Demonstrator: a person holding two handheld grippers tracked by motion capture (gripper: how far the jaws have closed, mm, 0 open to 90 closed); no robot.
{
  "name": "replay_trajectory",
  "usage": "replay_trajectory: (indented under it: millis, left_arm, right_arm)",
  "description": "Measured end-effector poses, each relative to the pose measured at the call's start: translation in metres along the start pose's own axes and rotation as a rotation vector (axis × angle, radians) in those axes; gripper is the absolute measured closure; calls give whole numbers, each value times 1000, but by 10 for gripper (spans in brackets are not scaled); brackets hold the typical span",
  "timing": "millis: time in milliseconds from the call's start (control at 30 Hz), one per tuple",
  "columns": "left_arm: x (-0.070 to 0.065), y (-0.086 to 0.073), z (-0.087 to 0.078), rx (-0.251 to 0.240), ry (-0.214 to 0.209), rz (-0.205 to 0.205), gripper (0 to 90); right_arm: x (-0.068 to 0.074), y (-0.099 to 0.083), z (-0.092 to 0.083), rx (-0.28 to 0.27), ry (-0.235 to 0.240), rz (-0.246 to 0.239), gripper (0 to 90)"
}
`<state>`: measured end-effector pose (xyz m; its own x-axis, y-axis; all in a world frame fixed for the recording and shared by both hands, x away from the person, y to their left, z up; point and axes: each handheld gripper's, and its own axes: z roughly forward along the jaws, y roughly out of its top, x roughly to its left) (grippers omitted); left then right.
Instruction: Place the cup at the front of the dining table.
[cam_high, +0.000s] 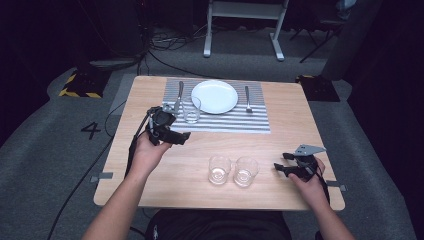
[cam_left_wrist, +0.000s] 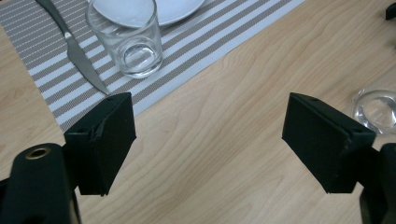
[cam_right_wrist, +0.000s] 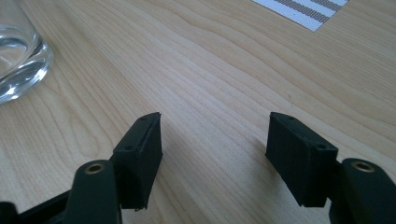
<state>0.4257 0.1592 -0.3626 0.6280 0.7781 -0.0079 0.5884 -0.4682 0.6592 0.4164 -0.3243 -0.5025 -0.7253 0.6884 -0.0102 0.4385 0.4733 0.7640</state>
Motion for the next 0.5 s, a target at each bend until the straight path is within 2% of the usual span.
replay_trajectory:
  millis: [33, 67, 133, 167, 200, 300, 367, 433, 500]
  left_arm:
    - [-1, -3, 0, -13, -2, -11, 172]
    - [-1, -5, -2, 0, 0, 1, 167]
    - [-5, -10, -1, -11, 4, -40, 156]
    - [-4, -13, -3, 2, 20, -11, 155]
    - [-6, -15, -3, -1, 32, -12, 155]
    - [-8, -25, -3, 16, 24, -2, 155]
    - [-8, -31, -3, 26, 30, 20, 156]
    - [-6, -38, -1, 39, 10, 7, 156]
    - [-4, -45, 0, 45, 10, -1, 155]
  right_arm:
    - [0, 0, 0, -1, -1, 0, 363]
    - [0, 0, 0, -1, -1, -2, 363]
    - [0, 0, 0, -2, 0, -7, 363]
    - [0, 0, 0, -2, 3, -7, 362]
    - [0, 0, 0, 0, 4, -5, 361]
    - [0, 0, 0, 1, 6, -4, 361]
    - [0, 0, 0, 0, 6, -6, 361]
    - [0, 0, 0, 0, 5, -6, 360]
    - [0, 0, 0, -1, 6, -7, 361]
